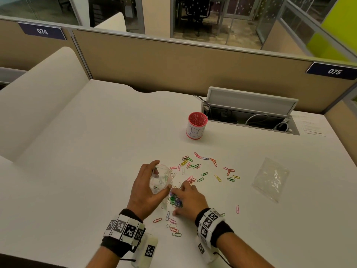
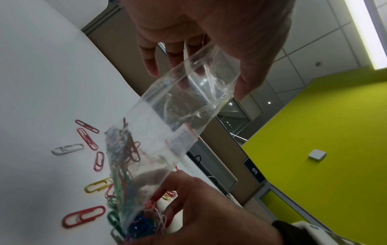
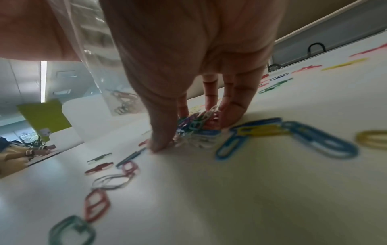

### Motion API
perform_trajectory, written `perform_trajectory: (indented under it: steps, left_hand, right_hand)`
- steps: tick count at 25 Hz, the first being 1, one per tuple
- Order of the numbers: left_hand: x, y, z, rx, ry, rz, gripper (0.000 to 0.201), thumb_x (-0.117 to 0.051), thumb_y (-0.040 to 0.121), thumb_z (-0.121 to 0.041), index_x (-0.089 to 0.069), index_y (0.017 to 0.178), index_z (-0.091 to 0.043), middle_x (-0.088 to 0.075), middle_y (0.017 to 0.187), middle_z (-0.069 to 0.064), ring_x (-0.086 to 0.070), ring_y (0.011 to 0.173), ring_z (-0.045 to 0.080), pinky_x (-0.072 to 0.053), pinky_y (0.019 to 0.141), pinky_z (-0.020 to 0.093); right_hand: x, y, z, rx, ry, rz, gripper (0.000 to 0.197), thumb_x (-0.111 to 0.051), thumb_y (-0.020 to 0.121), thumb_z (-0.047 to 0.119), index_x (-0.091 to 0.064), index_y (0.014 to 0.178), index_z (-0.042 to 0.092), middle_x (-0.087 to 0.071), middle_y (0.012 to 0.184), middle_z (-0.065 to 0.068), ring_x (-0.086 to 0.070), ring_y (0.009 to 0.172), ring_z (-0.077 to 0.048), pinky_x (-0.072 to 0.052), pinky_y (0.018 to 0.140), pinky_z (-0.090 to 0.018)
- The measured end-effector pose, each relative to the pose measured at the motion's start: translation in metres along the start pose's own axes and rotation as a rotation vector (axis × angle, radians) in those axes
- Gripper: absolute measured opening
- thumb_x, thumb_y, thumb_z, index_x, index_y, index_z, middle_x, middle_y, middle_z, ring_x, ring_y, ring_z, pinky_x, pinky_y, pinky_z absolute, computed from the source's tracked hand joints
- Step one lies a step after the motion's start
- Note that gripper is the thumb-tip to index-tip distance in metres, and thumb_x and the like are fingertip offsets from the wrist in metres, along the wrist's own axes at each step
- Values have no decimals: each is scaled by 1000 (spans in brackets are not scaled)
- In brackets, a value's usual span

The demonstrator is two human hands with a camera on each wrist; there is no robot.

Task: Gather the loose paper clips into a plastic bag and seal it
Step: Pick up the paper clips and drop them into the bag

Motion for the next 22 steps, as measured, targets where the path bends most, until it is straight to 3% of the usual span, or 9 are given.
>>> perform_trajectory:
  steps: [4, 8, 12, 17, 22]
  left_hand:
    - [2, -3, 2, 2, 7, 1, 67, -64, 71, -45, -44, 129, -19, -49, 97, -5, -49, 96, 1, -39, 80, 5]
    - [-1, -4, 0, 11, 15, 26, 70, -62, 70, -50, -45, 129, -19, -50, 98, -5, -50, 96, 1, -42, 76, 8]
    - [-9, -4, -6, 3, -12, 51, 70, -63, 70, -49, -45, 130, -19, -50, 98, -6, -50, 95, 1, -40, 78, 6]
    - [-15, -6, -12, 10, -28, 78, 72, -62, 69, -52, -44, 131, -20, -50, 100, -5, -51, 95, 4, -45, 79, 15]
    - [-19, -7, -16, 16, -17, 114, 71, -62, 69, -53, -44, 130, -23, -50, 102, -7, -53, 96, 7, -51, 81, 29]
  right_hand:
    - [3, 2, -1, 56, 5, -126, 28, -56, 91, 20, -60, 119, 19, -52, 115, -6, -54, 104, -28, -43, 83, -31]
    - [19, -6, -21, 20, 99, -246, 26, -49, 94, 16, -68, 111, 16, -65, 110, -5, -60, 101, -25, -44, 86, -29]
    - [35, -15, -36, -83, 325, -349, 20, -59, 91, 17, -73, 106, 19, -74, 104, -2, -66, 96, -17, -49, 93, -23]
    - [65, -28, -36, -94, 726, -438, 13, -69, 83, 8, -77, 91, 14, -74, 78, -2, -68, 70, -13, -58, 75, -29]
    - [117, -53, -3, 89, 1015, -523, 19, -68, 80, -3, -76, 82, 15, -75, 77, -9, -70, 71, -23, -59, 69, -25]
Point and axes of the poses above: each hand's wrist, its own y-axis towards the middle knuckle, its own x-axis out of the back of the hand, z = x × y, the point moved 2 cm from there along y, towards the middle knuckle
